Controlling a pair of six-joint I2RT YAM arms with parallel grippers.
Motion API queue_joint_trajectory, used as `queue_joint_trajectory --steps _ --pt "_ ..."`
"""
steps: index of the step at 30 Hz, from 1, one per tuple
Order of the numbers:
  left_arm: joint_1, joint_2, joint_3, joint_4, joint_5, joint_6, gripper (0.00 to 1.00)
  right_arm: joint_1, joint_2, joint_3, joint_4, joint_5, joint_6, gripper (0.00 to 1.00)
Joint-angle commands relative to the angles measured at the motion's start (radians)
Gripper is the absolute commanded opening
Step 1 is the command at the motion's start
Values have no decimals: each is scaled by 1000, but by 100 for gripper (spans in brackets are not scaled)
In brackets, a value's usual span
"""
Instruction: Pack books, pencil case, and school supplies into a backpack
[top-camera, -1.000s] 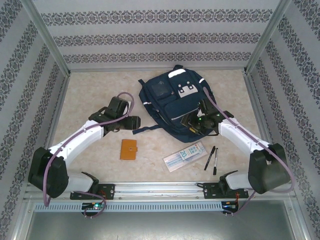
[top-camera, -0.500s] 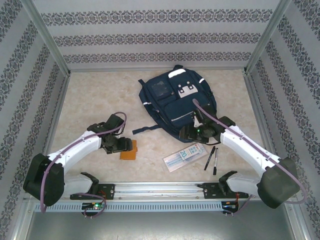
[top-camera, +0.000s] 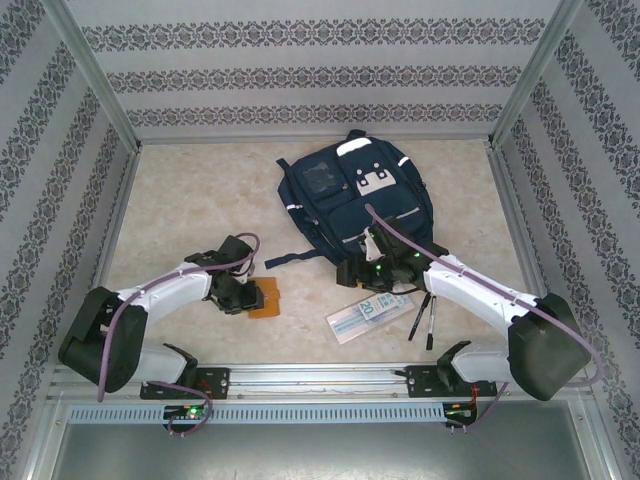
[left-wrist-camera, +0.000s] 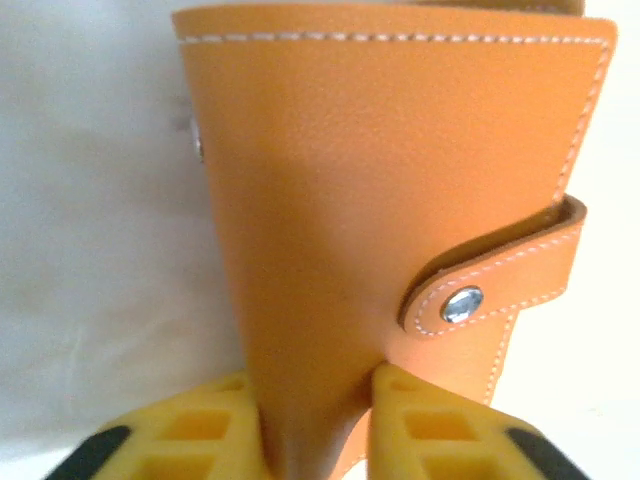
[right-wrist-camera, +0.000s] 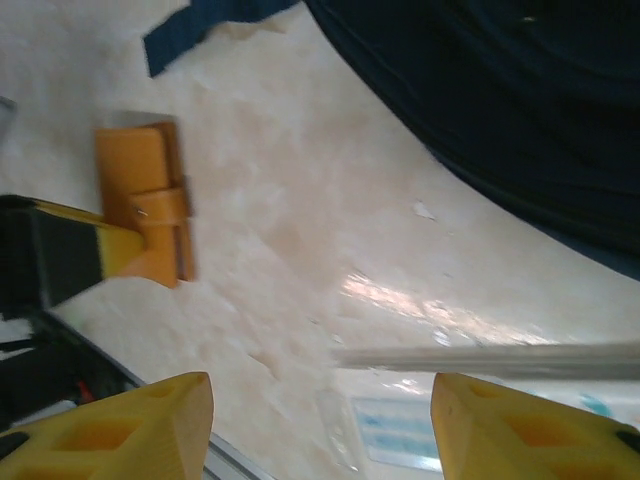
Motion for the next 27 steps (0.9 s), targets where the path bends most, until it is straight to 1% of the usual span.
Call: queue_joint_trajectory --steps 1,3,5,9,14,17,22,24,27 --pt "-10 -4 -45 65 50 3 14 17 5 -24 155 -68 69 60" --pt "-10 -44 -27 36 60 6 10 19 16 -35 179 -72 86 61" --pt "-11 -89 -10 18 85 -7 6 23 49 -43 210 -112 89 61" --pt "-10 -171 16 48 194 -56 0 47 131 -10 251 -214 69 61" --pt "-13 -209 38 123 286 -124 0 49 174 -2 331 -319 78 63" --pt "-17 -199 47 153 339 -145 0 41 156 -13 363 -338 84 65" --pt "-44 -199 52 146 352 -162 0 34 169 -27 364 -354 76 66" --pt "-46 -217 38 164 350 -183 0 35 184 -40 422 -385 110 66" --pt "-45 -246 2 255 379 -256 0 49 190 -65 564 -435 193 67"
